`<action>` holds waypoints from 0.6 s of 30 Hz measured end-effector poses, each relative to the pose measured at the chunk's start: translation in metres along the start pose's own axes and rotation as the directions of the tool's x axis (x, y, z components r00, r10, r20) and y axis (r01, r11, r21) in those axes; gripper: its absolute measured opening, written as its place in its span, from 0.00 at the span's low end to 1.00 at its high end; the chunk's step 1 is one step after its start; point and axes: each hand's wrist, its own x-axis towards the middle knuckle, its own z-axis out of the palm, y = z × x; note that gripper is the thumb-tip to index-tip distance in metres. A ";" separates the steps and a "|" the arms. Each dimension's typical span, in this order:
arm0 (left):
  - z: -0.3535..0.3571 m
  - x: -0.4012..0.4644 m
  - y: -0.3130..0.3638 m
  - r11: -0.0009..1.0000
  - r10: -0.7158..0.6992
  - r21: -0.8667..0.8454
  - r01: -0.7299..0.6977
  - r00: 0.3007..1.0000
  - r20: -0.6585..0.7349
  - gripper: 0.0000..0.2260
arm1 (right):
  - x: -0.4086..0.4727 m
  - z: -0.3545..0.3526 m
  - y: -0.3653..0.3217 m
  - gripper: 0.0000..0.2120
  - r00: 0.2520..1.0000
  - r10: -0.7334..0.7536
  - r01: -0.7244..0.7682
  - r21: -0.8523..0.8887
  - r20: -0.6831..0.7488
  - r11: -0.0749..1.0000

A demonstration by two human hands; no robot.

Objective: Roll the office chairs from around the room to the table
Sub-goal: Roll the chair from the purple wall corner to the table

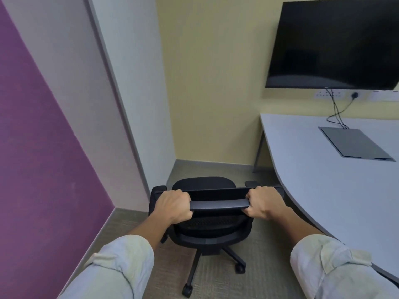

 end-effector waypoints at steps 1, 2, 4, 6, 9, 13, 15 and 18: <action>0.000 0.006 -0.006 1.000 0.029 0.009 -0.029 1.000 0.000 0.06 | 0.001 0.000 -0.003 0.17 1.000 0.026 -0.026 0.004 0.005 1.000; 0.000 0.012 -0.011 0.998 0.054 0.015 -0.054 0.999 -0.003 0.06 | 0.003 0.000 -0.006 0.16 0.999 0.052 -0.052 0.007 0.008 0.999; -0.001 0.026 -0.022 0.995 0.095 0.017 -0.094 0.995 -0.007 0.06 | 0.009 -0.002 -0.011 0.15 0.995 0.096 -0.096 0.011 0.009 0.995; -0.002 0.042 -0.030 0.993 0.121 0.017 -0.121 0.993 -0.005 0.06 | 0.017 -0.003 -0.011 0.15 0.991 0.134 -0.134 0.010 0.015 0.991; 0.000 0.066 -0.038 0.987 0.159 0.008 -0.159 0.987 -0.010 0.06 | 0.030 -0.002 -0.007 0.15 0.984 0.176 -0.176 -0.009 0.015 0.984; 0.002 0.105 -0.046 0.980 0.201 -0.006 -0.201 0.979 -0.016 0.06 | 0.056 -0.003 0.004 0.14 0.974 0.225 -0.224 -0.033 0.025 0.974; 0.001 0.124 -0.049 0.975 0.221 -0.006 -0.221 0.975 -0.008 0.05 | 0.067 -0.004 0.010 0.14 0.967 0.253 -0.252 -0.040 0.028 0.967; -0.005 0.157 -0.053 0.966 0.259 0.002 -0.259 0.966 0.010 0.05 | 0.087 -0.009 0.020 0.14 0.957 0.285 -0.284 -0.022 0.060 0.958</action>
